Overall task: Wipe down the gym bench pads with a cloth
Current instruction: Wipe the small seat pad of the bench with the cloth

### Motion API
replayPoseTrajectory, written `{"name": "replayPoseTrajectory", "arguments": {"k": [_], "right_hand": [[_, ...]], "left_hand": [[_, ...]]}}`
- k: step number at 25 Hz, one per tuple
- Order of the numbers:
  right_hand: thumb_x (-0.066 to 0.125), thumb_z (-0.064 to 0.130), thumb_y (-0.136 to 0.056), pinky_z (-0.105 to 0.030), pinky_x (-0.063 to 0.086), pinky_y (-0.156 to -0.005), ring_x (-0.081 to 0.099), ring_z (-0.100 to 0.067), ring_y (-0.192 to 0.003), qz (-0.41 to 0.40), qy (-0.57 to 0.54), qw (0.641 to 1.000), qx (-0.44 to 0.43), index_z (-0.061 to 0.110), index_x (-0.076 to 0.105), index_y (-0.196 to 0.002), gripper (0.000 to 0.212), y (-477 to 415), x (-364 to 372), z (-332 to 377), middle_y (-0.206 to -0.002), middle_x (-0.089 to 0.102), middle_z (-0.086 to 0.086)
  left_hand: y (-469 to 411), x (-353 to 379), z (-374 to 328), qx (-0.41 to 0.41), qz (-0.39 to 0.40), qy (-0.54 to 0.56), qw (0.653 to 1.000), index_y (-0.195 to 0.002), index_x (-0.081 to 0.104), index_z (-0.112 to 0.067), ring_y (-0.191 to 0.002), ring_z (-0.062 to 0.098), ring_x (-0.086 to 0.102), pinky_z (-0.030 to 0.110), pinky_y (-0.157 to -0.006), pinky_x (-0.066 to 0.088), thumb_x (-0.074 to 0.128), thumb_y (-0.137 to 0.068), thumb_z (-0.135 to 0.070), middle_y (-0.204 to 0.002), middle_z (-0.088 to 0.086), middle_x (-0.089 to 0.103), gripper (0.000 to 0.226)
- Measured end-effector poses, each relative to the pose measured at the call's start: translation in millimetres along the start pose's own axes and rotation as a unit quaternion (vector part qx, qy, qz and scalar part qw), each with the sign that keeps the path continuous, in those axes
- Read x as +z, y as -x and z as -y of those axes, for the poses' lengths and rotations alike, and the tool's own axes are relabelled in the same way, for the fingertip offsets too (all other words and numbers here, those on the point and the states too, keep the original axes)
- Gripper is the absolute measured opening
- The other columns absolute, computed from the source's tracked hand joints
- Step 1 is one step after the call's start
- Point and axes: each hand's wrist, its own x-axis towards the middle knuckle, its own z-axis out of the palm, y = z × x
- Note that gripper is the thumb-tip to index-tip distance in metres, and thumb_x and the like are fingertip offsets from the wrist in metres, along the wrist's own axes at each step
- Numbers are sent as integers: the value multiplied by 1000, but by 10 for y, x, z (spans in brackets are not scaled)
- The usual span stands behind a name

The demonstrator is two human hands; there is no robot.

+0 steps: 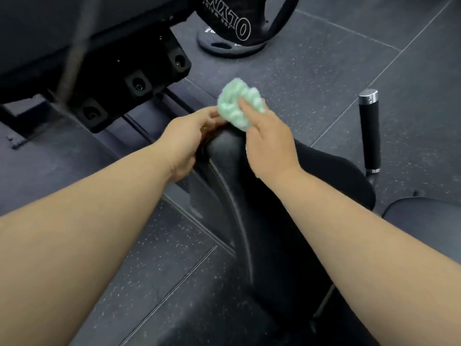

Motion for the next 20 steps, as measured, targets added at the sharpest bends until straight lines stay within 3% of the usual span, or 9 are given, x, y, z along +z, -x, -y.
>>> {"name": "replayPoseTrajectory", "arguments": {"k": [2, 4, 6, 10, 11, 13, 16, 19, 20], "right_hand": [[36, -1, -91, -32, 21, -117, 34, -22, -140, -16, -19, 999, -37, 19, 53, -135, 51, 137, 71, 165, -150, 40, -5], [38, 0, -89, -32, 24, -116, 41, -20, -134, 56, -6, 981, -183, 14, 57, -131, 47, 544, 131, 158, -143, 46, -4], [38, 3, -88, -36, 25, -115, 43, -25, -134, 103, 58, 966, -231, 15, 56, -132, 49, 605, 52, -22, -144, 46, -11], [35, 6, -91, -27, 24, -113, 35, -21, -138, 3, 33, 999, 25, 30, 49, -138, 55, 47, -75, 41, -148, 43, -7], [36, 4, -91, -28, 26, -113, 36, -19, -137, -6, 17, 999, 39, 30, 51, -136, 54, 31, -14, 172, -146, 45, -5], [41, 3, -91, -34, 35, -109, 47, -20, -128, 29, 25, 999, -29, 26, 57, -131, 49, 212, 150, 374, -137, 53, -6], [44, 3, -90, -26, 41, -99, 55, -19, -113, 69, 74, 990, -98, 31, 56, -132, 51, 429, 47, 331, -127, 58, -4], [43, 11, -90, -26, 42, -95, 57, -14, -99, -17, 13, 994, 106, 48, 51, -130, 55, 88, -121, 154, -118, 59, 4], [43, 14, -89, -30, 45, -95, 57, -13, -95, -36, -8, 992, 118, 51, 51, -127, 54, 81, -51, 231, -115, 60, 5]], "left_hand": [[-50, -107, 5, -6, 35, 60, 998, -123, 61, -10, -115, 23, 61, 33, -98, 47, 38, -90, -11, -122, 12, 66, 41], [-58, -226, -20, -40, 31, 104, 993, -126, 57, -11, -104, 26, 66, 35, -89, 53, 40, -95, -21, -117, 10, 68, 37], [-74, -313, -17, -59, 48, 118, 990, -125, 56, -13, -101, 26, 66, 37, -91, 51, 37, -98, -31, -115, 8, 70, 38], [-104, -333, 12, -35, 71, 88, 993, -103, 66, -19, -108, 19, 62, 34, -103, 36, 41, -96, -34, -103, 4, 71, 30], [-116, -331, 31, -30, 61, 93, 993, -102, 67, -17, -105, 19, 63, 33, -102, 39, 45, -94, -31, -99, 5, 72, 27], [-147, -359, 68, -25, 39, 117, 992, -102, 66, -12, -96, 22, 65, 34, -95, 47, 51, -91, -26, -96, 8, 70, 23], [-203, -498, 104, -43, 28, 136, 989, -98, 66, -14, -88, 21, 69, 36, -87, 54, 54, -88, -27, -98, 8, 71, 20], [-231, -582, 97, -31, 62, 98, 993, -95, 67, -23, -84, 14, 69, 27, -80, 52, 56, -88, -31, -96, -1, 74, 15], [-229, -590, 89, -19, 86, 83, 993, -93, 67, -24, -84, 13, 68, 25, -79, 50, 57, -88, -31, -94, -3, 74, 14]]}}
